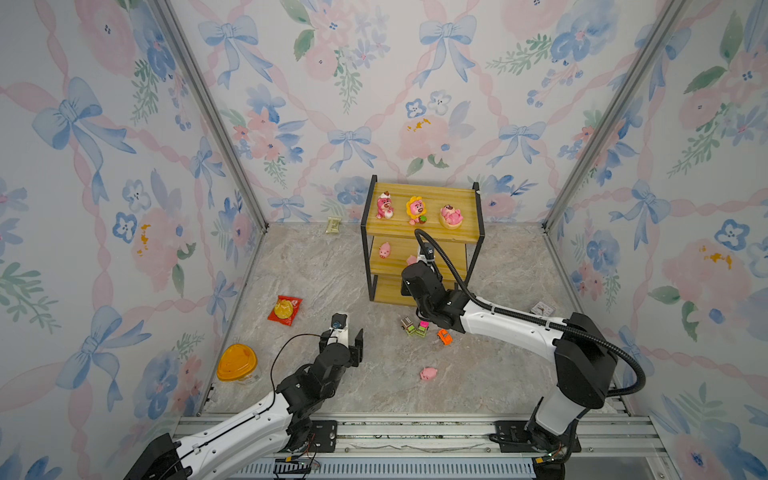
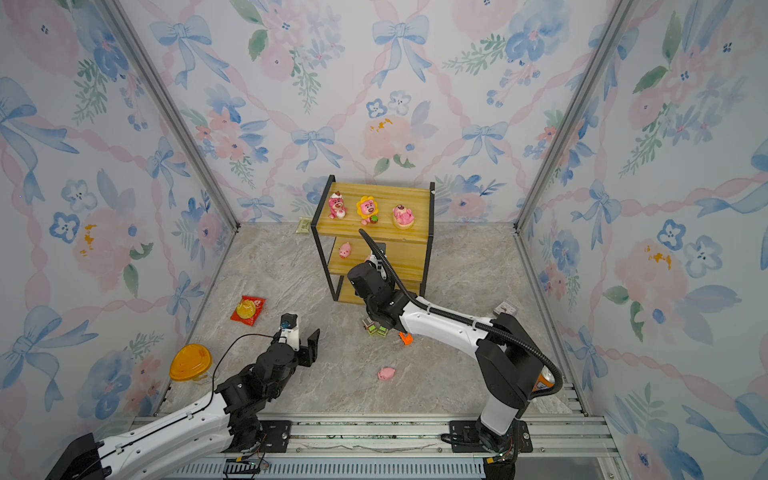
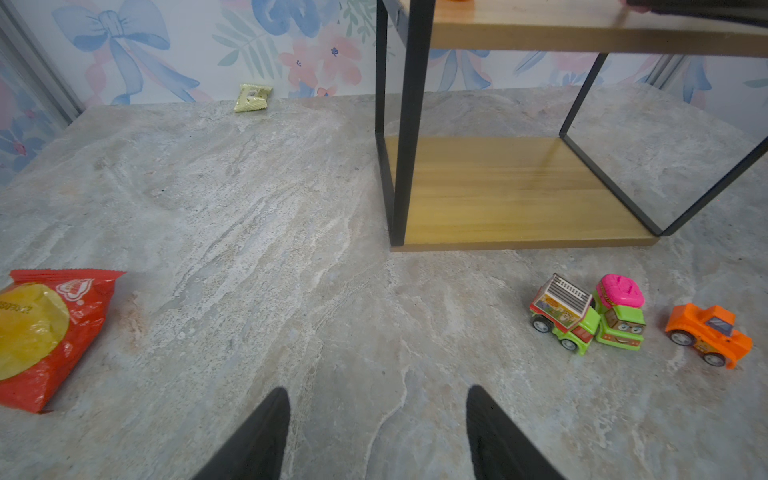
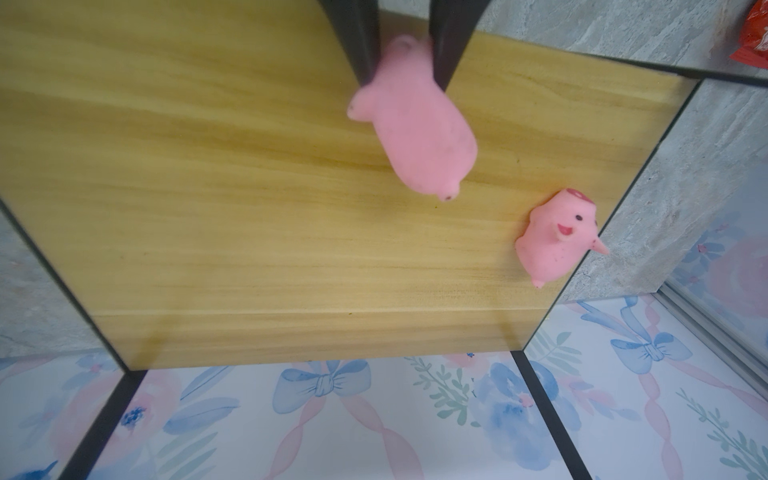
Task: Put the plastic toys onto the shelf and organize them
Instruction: 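Move the held pig across the middle shelf beside the other pig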
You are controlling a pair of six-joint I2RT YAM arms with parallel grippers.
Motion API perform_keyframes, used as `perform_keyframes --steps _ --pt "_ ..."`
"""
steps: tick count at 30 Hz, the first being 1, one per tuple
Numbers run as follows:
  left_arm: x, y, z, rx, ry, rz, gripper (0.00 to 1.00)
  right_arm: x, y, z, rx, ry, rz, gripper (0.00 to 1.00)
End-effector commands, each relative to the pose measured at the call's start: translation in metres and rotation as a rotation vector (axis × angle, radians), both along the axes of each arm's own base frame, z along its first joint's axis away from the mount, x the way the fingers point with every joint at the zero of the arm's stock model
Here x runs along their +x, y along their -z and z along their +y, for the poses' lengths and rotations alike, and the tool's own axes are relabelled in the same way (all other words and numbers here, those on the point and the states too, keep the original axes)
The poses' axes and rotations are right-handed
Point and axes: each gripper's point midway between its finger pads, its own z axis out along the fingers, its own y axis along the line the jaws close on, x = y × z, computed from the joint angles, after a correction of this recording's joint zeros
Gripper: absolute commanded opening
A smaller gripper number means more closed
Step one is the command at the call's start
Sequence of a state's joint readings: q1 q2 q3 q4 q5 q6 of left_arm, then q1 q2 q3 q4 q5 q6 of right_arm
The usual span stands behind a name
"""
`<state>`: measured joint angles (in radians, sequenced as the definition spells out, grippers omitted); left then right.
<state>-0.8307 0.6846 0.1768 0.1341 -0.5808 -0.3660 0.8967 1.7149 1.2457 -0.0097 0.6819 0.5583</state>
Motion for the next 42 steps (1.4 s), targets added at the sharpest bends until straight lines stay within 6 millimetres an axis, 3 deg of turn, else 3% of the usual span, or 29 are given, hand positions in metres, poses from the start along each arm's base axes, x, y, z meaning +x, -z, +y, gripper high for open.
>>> perform_keyframes --steps 1,33,42 --pt "0.005 -0.016 -0.004 -0.019 0.008 -0.030 0.68 0.009 -0.003 0.000 0.013 0.027 -0.013 0.22" --pt "0.005 -0.018 -0.001 -0.019 0.002 -0.035 0.68 0.026 -0.003 0.004 0.009 0.037 -0.065 0.23" --pt "0.005 -0.020 -0.001 -0.020 0.003 -0.037 0.68 0.025 -0.004 -0.001 0.000 0.049 -0.066 0.37"
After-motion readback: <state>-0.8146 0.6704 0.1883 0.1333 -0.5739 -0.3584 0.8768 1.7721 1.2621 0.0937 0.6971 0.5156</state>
